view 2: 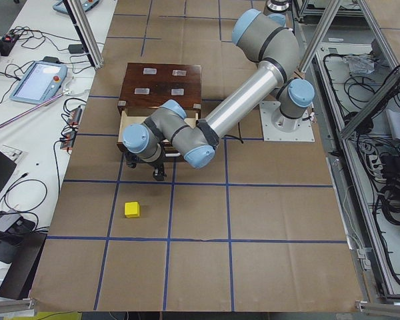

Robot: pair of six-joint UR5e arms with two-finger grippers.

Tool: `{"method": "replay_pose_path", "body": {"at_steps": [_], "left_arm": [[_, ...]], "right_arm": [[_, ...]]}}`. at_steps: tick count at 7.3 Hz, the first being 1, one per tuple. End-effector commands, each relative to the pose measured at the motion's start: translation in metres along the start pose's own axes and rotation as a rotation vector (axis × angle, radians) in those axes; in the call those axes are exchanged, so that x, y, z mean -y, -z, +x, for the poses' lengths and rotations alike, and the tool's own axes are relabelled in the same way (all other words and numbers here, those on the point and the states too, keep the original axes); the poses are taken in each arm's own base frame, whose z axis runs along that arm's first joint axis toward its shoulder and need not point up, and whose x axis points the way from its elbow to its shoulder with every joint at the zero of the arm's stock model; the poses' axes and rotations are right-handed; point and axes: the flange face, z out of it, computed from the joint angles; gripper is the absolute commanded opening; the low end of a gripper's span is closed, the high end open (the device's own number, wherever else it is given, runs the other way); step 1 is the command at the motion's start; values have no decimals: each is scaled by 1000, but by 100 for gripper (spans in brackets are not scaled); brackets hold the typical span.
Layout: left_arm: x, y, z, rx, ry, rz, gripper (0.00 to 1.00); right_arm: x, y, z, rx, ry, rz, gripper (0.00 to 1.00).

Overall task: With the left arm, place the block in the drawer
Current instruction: 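Hook the white handle with the left gripper and pull the drawer open, then release the handle and move the left gripper toward the yellow cube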

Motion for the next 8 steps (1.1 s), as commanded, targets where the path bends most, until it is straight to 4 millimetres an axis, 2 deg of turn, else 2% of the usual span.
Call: {"method": "replay_pose_path", "body": {"at_steps": [1,3,4,7,8], "left_arm": [[1,4,-4,22,-11,-7,99],[1,7,-5,31,-14,-4,99],[4,21,-9,65,-13,4,99],[56,32,-56,147,-54,86,98],[80,22,-77,190,-90,122,98]], "right_arm": [[0,-1,0,0,0,-2,100],[0,0,0,0,0,-1,100],[0,0,0,0,0,-1,100],[0,0,0,0,-1,-1,100],[0,0,0,0,0,1,100]]}}
